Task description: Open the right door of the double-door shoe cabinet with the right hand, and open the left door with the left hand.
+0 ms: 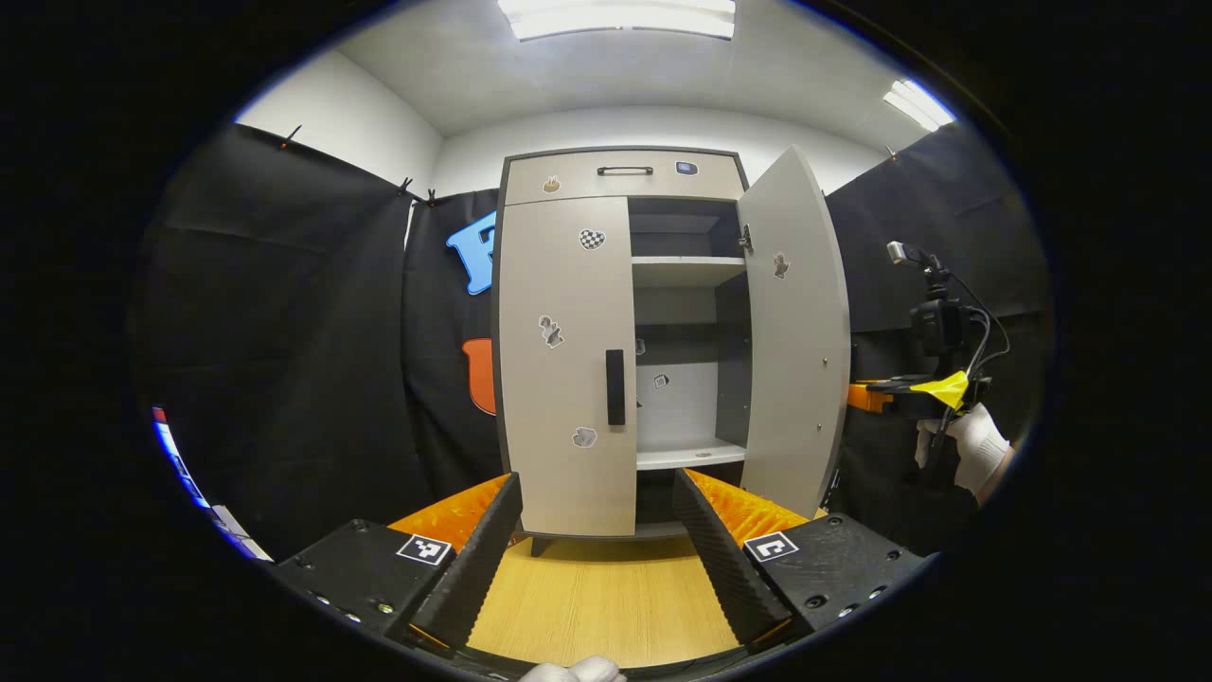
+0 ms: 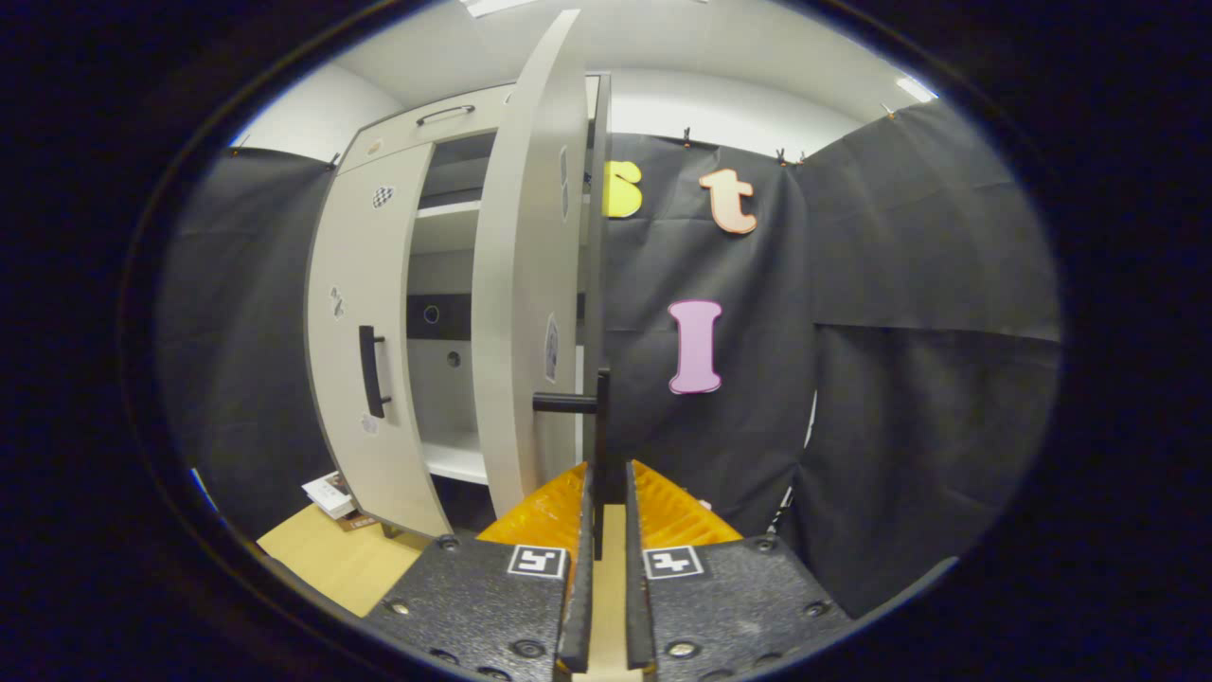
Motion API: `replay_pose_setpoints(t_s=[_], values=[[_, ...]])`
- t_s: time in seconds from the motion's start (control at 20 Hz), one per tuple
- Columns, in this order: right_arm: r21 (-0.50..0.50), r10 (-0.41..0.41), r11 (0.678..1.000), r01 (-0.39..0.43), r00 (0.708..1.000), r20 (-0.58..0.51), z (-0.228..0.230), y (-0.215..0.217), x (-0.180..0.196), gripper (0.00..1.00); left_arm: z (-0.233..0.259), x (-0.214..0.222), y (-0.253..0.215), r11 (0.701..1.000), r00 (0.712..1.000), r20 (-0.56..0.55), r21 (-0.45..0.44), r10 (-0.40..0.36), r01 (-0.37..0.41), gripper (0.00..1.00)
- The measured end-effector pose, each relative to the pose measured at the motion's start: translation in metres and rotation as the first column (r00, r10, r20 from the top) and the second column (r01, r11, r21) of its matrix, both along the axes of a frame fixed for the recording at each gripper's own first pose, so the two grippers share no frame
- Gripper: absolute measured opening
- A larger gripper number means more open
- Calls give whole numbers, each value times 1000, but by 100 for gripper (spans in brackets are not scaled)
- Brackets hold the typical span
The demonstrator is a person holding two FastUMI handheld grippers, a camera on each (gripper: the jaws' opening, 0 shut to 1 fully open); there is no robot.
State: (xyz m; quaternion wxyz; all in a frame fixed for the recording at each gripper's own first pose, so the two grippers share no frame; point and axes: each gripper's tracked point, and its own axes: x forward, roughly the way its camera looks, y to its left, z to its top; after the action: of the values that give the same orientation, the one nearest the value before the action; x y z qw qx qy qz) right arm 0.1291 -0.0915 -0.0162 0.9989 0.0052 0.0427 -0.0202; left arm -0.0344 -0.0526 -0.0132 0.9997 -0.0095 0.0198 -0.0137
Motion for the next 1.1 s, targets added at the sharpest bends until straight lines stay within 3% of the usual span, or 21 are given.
replay_pose_setpoints(t_s=[0.05, 0.2, 0.3, 0.5, 0.7, 1.1], values=[[-4, -23, 1000, 23, 1000, 2, 1, -4, -5, 25, -2, 1, 5, 1000, 1000, -1, 0, 1, -1, 96], [20, -46, 999, 46, 999, 7, 8, -2, -27, 84, -4, 6, 25, 1000, 1000, -2, -4, 11, -11, 96], [39, -63, 997, 62, 998, 27, 15, 0, -46, 99, -6, 11, 37, 1000, 1000, -1, -1, 15, -15, 96], [31, -63, 998, 61, 996, 68, 21, 19, -85, 100, -11, 25, 56, 999, 1000, -7, 16, 28, -28, 96], [51, -14, 999, 12, 999, 43, 4, 51, -115, 100, -17, 50, 57, 999, 999, -14, 31, 31, -30, 96], [60, 38, 997, -40, 999, 25, -11, 63, -106, 100, -22, 119, 30, 999, 999, -25, 45, 26, -25, 96]])
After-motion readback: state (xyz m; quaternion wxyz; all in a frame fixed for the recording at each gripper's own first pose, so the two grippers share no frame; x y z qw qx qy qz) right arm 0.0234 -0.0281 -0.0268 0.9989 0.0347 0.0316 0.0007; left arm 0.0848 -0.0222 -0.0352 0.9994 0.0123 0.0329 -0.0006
